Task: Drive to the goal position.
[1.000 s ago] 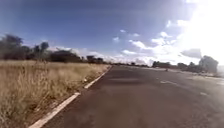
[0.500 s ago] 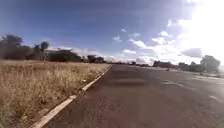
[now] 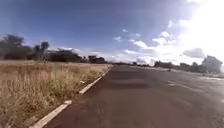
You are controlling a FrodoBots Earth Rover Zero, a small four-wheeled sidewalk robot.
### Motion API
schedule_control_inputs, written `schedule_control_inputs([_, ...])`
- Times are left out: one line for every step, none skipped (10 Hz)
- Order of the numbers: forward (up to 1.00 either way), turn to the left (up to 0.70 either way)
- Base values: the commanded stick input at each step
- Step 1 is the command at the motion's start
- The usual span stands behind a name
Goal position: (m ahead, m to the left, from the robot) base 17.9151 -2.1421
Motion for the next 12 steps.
schedule_control_inputs([0.50,0.00])
schedule_control_inputs([0.50,-0.07])
schedule_control_inputs([0.50,-0.32])
schedule_control_inputs([0.50,-0.50])
schedule_control_inputs([0.50,-0.50])
schedule_control_inputs([0.50,-0.50])
schedule_control_inputs([0.50,-0.50])
schedule_control_inputs([0.50,-0.50])
schedule_control_inputs([0.50,-0.11])
schedule_control_inputs([0.50,-0.01])
schedule_control_inputs([0.50,0.00])
schedule_control_inputs([0.50,0.00])
